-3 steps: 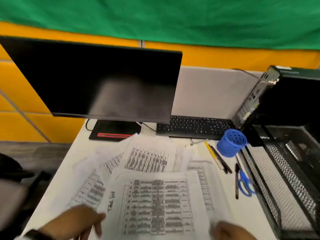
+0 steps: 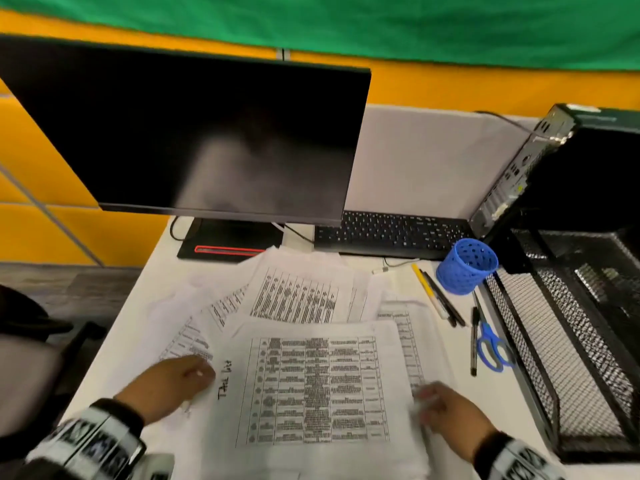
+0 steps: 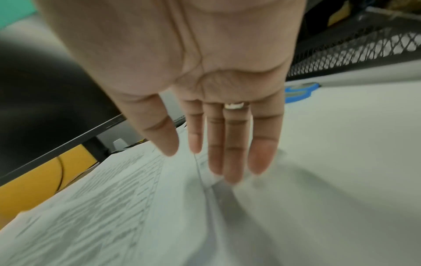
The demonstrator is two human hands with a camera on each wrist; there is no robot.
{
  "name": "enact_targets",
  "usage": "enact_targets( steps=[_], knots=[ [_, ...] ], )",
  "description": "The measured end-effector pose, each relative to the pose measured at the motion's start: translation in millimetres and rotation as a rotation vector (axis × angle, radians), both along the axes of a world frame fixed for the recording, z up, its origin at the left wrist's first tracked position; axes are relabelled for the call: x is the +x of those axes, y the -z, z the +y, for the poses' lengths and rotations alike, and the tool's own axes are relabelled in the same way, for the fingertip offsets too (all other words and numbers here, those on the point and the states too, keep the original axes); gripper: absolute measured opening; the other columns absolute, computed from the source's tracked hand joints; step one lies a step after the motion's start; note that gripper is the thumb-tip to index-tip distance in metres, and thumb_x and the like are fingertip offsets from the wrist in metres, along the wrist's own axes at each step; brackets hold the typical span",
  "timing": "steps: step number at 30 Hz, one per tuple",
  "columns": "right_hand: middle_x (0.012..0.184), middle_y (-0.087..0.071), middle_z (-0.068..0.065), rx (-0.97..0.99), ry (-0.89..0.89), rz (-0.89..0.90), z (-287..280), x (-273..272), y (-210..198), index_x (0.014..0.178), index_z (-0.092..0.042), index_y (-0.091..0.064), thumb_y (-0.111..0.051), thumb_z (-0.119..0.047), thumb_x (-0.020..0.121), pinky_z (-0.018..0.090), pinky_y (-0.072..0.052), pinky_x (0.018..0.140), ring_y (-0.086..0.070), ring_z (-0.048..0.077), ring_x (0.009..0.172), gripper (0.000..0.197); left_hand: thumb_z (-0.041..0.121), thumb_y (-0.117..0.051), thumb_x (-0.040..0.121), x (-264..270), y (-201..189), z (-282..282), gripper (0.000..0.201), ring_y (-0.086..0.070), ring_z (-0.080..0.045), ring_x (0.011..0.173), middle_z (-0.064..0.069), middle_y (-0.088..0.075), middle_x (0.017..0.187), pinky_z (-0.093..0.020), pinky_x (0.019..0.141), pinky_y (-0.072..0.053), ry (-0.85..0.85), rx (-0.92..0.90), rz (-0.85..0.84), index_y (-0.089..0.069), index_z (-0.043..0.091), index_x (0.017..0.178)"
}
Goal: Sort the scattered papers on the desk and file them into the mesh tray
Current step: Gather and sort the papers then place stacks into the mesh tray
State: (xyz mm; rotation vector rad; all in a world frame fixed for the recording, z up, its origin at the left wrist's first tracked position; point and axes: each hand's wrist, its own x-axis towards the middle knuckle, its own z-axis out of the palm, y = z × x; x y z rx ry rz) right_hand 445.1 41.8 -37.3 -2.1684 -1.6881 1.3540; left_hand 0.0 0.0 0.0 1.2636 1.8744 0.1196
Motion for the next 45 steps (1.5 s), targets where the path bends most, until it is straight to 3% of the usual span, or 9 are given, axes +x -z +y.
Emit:
enact_targets(
  steps=[8,13,18,24,28,32,35,39,45],
  knots=[
    [0.095,-0.062,0.005,-0.018,0.178,-0.028,26.8,-39.0,0.7,0.114,-0.014,-0.054,-0.065,-0.015,0.080,0.025,-0.042,0.074,-0.056,0.023,0.084,0.036,0.023,-0.070,0.081,34.9,24.3,29.4,0.029,-0.056,-0.020,0.080,-0.002,-0.060,0.090,-0.025,0.063,-0.038,-0.273,0.061,0.037,-0.054,0.023,0.105],
    [0.102,-0.068,0.012,0.056,0.071,-0.132,28.9,-40.4,-9.1,0.106,-0.007,-0.062,-0.060,-0.019,0.086,0.022,-0.036,0.077,-0.053,0.021,0.084,0.023,0.009,-0.071,0.079,43.9,28.7,23.1,0.018,-0.053,-0.015,0.062,0.000,-0.058,0.071,-0.018,0.049,-0.038,-0.370,0.115,-0.048,-0.062,0.008,0.094],
    [0.085,-0.064,0.008,0.243,0.048,-0.140,35.2,-38.6,-42.5,0.089,-0.018,-0.059,-0.060,-0.020,0.088,0.023,-0.037,0.072,-0.059,0.026,0.086,0.003,0.016,-0.073,0.077,33.8,16.6,26.4,0.030,-0.059,-0.020,0.078,-0.002,-0.060,0.087,-0.029,0.065,-0.045,-0.412,0.251,-0.021,-0.057,0.019,0.102],
    [0.055,-0.061,-0.024,0.550,-0.205,-0.038,38.5,-62.8,-90.6,0.063,-0.034,-0.052,-0.067,-0.019,0.083,0.001,-0.038,0.058,-0.057,-0.003,0.068,0.029,0.032,-0.078,0.073,45.8,-32.9,37.6,0.064,-0.043,0.000,0.118,0.019,-0.047,0.130,-0.025,0.099,-0.036,-0.019,0.480,-0.155,-0.043,0.047,0.125],
    [0.057,-0.051,-0.026,0.744,-0.384,0.006,32.8,-95.2,-114.8,0.087,-0.033,-0.054,-0.062,-0.044,0.076,0.002,-0.033,0.065,-0.049,0.007,0.075,0.017,0.027,-0.075,0.077,67.6,-53.0,37.3,0.049,-0.049,0.025,0.098,0.040,-0.060,0.104,-0.002,0.080,-0.037,0.148,0.400,-0.247,-0.054,0.065,0.101],
    [0.068,-0.068,-0.006,0.524,-0.259,0.250,40.4,-114.4,-114.1,0.069,-0.027,-0.063,-0.055,-0.058,0.077,0.009,-0.041,0.064,-0.058,0.007,0.067,0.034,0.017,-0.072,0.080,66.5,-47.2,29.5,0.027,-0.063,-0.008,0.073,0.010,-0.070,0.086,-0.021,0.064,-0.045,0.004,0.328,-0.282,-0.067,0.042,0.087],
    [0.074,-0.071,0.009,0.225,0.022,0.389,66.0,-114.9,-89.4,0.088,-0.016,-0.068,-0.051,-0.035,0.092,0.024,-0.048,0.059,-0.061,0.018,0.059,0.026,0.014,-0.076,0.074,52.4,-42.8,19.8,0.020,-0.061,-0.010,0.066,0.005,-0.071,0.077,-0.018,0.060,-0.041,-0.031,0.309,-0.308,-0.070,0.032,0.080],
    [0.075,-0.065,0.009,-0.083,0.163,0.158,83.8,-118.1,-37.4,0.088,-0.009,-0.064,-0.060,-0.025,0.087,0.024,-0.048,0.049,-0.058,0.023,0.058,0.016,0.005,-0.080,0.069,39.1,-40.8,7.1,0.026,-0.053,0.003,0.052,0.017,-0.061,0.054,-0.008,0.048,-0.035,-0.074,0.301,-0.321,-0.064,0.026,0.067],
    [0.078,-0.065,0.007,-0.135,-0.065,-0.267,90.2,-146.1,-3.6,0.084,-0.005,-0.061,-0.059,-0.059,0.077,0.021,-0.041,0.056,-0.063,0.024,0.077,0.054,0.027,-0.087,0.054,29.3,-34.2,-3.9,0.034,-0.056,-0.017,0.066,-0.017,-0.067,0.076,-0.029,0.062,-0.042,-0.238,0.279,-0.366,-0.069,0.014,0.080]
  ],
)
